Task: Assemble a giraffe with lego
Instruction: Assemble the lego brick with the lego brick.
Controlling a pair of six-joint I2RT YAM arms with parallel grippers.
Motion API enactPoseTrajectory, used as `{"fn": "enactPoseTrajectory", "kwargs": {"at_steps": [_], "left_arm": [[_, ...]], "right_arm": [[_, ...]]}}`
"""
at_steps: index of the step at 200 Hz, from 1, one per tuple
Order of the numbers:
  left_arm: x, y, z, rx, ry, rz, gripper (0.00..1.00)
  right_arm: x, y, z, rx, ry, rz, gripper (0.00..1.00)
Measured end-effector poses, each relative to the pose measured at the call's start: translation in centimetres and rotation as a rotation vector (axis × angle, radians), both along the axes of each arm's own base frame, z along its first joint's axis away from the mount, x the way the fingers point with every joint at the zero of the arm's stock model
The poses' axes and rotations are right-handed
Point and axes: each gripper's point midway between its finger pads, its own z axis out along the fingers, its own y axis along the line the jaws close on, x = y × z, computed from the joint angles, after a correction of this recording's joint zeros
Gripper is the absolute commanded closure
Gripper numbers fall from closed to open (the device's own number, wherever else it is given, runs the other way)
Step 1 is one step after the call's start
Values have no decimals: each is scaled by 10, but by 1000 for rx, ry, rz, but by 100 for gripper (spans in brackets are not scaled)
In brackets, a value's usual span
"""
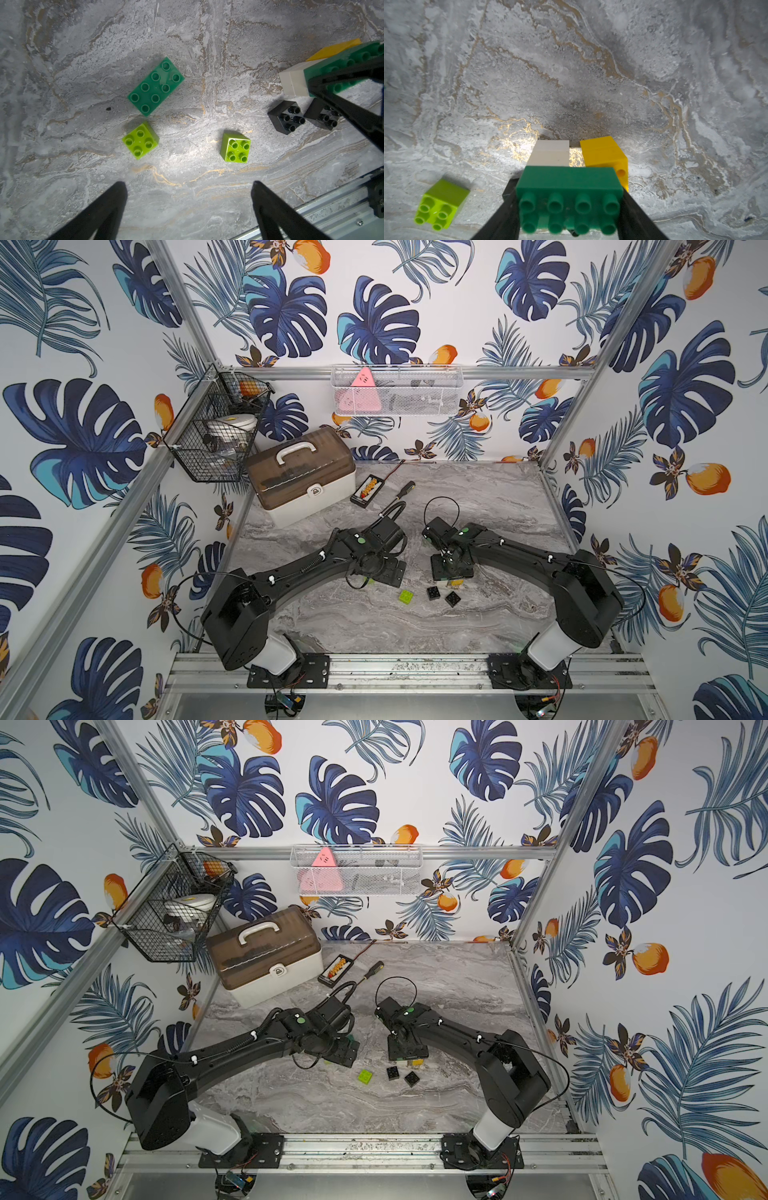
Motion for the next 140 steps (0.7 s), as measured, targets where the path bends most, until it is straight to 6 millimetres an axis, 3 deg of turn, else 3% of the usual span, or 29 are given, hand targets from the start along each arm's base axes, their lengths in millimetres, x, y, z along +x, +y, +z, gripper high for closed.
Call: {"fn": "enactPoseTrajectory", "kwargs": {"at_steps": [105,140], "left_arm": [[3,-3,-1,4,5,0,2],[3,-3,-3,9,11,0,2]], "right_arm": [[3,-3,-8,22,-22,46,49],[16,-2,-11,39,-92,61,48]]}}
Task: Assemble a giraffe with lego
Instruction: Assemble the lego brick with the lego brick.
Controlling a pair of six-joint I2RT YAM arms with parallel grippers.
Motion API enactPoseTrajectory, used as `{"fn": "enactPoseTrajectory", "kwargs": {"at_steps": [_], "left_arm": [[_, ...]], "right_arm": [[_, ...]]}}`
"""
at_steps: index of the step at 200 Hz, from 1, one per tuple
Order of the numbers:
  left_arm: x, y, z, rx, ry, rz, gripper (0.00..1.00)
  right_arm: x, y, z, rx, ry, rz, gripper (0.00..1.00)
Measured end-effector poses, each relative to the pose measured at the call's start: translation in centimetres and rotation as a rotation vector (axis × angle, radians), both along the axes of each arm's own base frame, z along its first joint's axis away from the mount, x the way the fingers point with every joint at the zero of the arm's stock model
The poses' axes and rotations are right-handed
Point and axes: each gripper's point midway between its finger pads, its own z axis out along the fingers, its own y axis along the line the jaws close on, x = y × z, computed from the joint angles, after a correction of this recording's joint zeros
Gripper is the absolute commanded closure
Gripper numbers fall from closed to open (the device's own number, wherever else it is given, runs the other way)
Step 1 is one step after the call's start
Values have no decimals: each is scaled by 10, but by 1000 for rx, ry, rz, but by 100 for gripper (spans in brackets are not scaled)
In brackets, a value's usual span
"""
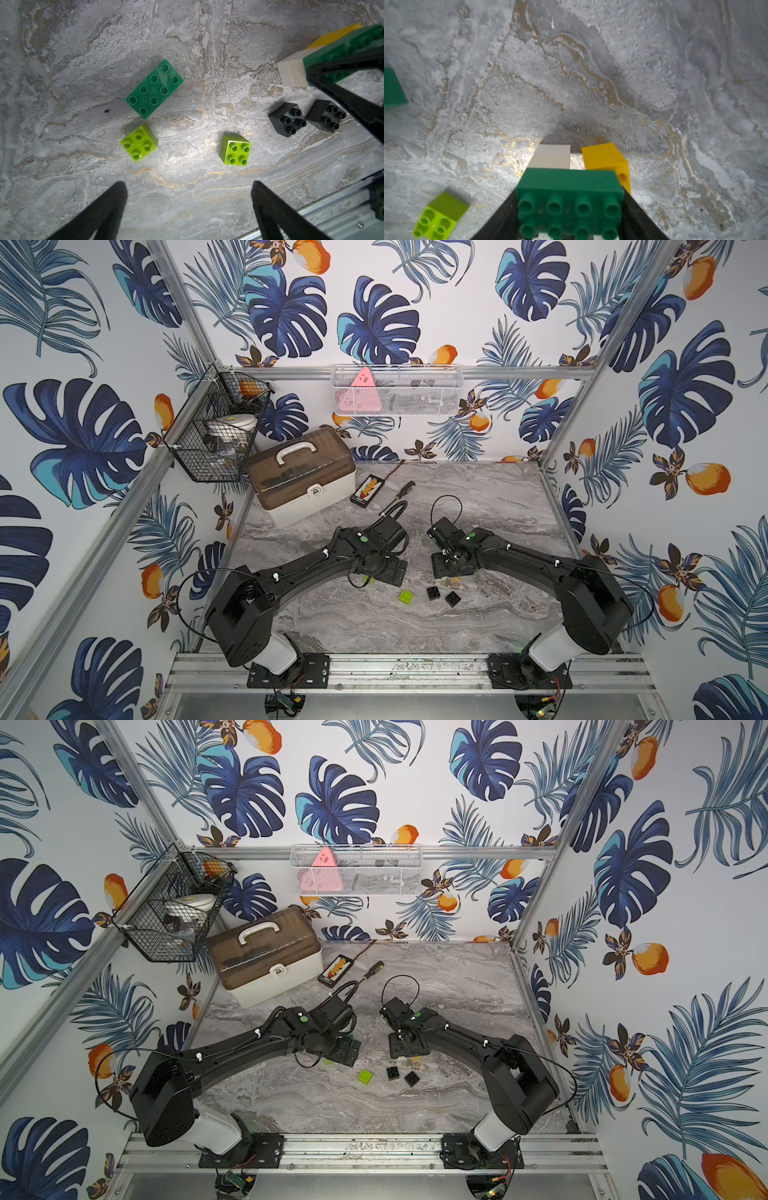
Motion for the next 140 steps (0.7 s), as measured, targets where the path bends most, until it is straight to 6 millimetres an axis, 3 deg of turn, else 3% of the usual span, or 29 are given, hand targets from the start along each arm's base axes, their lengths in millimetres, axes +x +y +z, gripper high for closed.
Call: {"fn": "enactPoseTrajectory", "kwargs": {"at_steps": [67,140], "left_arm": [[3,-3,-2,7,8,0,1],[4,-5,-3,7,13,-1,2]], "right_arm": [[28,6,-1,59,-98,-6,46],[31,7,1,62,-95,-9,39]]}}
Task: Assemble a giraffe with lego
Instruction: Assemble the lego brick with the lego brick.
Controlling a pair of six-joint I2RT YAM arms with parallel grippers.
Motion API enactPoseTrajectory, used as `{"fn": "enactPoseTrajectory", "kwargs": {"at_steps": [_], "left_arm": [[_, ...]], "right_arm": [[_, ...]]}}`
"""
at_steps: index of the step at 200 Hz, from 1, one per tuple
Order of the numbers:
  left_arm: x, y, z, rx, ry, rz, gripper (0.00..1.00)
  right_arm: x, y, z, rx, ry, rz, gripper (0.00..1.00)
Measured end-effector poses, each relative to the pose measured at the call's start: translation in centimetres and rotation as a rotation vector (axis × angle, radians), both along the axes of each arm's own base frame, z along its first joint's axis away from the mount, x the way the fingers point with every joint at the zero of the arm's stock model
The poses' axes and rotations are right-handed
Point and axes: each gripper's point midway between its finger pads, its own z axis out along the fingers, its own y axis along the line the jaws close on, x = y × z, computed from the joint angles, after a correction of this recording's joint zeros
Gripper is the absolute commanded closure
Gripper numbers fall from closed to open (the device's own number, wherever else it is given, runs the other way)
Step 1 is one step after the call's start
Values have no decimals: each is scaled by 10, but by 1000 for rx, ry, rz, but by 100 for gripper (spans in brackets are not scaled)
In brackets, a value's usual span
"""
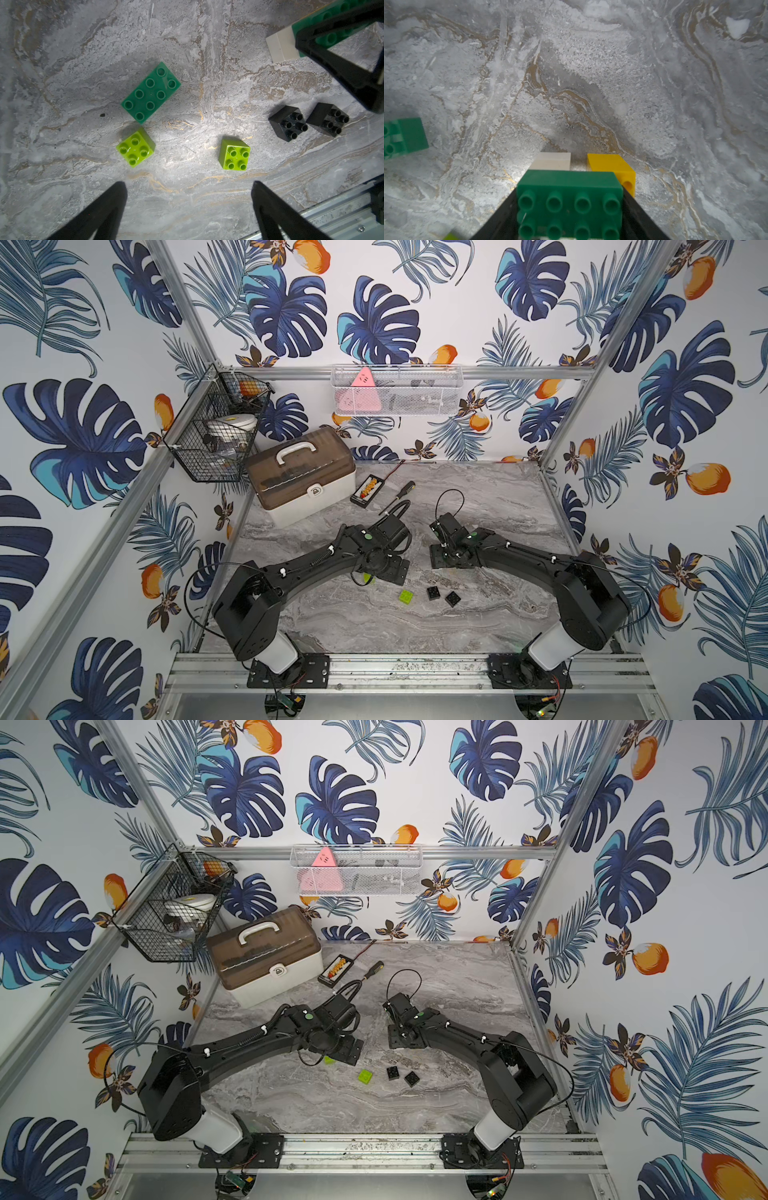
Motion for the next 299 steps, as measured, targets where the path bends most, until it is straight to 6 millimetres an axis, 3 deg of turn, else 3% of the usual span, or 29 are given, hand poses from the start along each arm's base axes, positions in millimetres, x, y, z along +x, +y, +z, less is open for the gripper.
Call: {"fn": "enactPoseTrajectory", "kwargs": {"at_steps": [122,201,299], "left_arm": [[0,0,0,0,-1,0,1],[0,0,0,0,-1,-1,1],[1,-1,-1,2,1,-5,1]], "right_arm": [[-5,6,10,50,33,-11,23],[-31,1,14,56,152,-28,20],[-38,0,25,69,179,-45,20]]}}
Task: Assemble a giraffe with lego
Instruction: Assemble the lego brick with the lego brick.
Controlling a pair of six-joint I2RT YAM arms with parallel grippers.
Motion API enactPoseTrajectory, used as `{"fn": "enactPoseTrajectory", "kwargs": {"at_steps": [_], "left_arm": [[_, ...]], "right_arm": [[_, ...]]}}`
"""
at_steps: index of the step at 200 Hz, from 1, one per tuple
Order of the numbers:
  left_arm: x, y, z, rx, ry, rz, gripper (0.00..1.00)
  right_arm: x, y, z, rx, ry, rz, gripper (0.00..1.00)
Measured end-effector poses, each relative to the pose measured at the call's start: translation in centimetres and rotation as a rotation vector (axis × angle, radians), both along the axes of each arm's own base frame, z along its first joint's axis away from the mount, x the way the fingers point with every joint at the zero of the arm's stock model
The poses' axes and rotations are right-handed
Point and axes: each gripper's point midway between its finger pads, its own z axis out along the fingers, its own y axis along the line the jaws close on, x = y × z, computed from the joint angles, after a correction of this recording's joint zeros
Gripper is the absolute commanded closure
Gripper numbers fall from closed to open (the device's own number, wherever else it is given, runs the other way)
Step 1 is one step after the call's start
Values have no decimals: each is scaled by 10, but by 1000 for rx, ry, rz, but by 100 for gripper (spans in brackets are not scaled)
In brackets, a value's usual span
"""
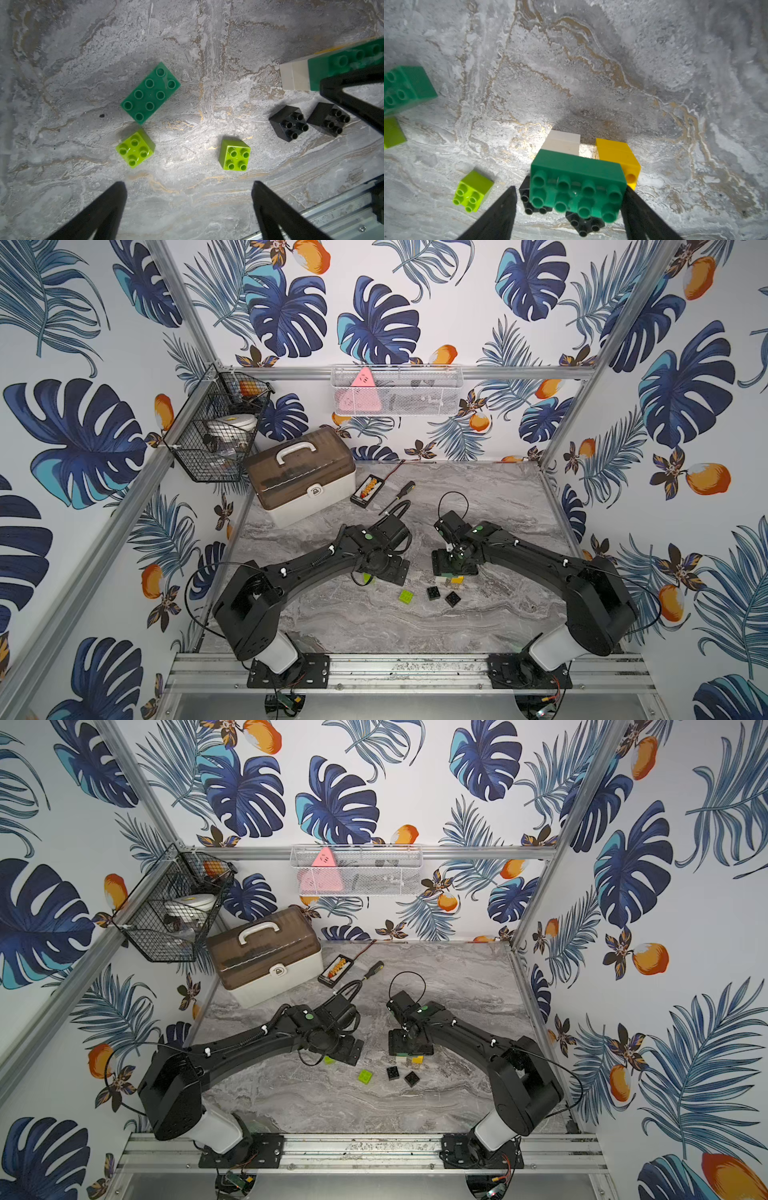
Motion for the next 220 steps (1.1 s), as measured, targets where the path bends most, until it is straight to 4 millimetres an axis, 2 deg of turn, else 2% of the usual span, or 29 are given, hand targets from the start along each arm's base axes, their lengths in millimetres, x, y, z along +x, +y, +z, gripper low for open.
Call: {"fn": "enactPoseTrajectory", "kwargs": {"at_steps": [50,96,128,220], "left_arm": [[2,-3,-1,-5,3,-2,1],[2,-4,0,-7,1,-5,1],[0,-6,0,-21,15,-12,1],[-2,-7,-6,-16,38,-14,1]], "right_arm": [[-1,-8,9,17,-7,-27,20],[-3,-23,31,56,-48,-71,19],[-1,-43,23,40,-28,-131,20],[2,-50,5,34,20,-149,20]]}}
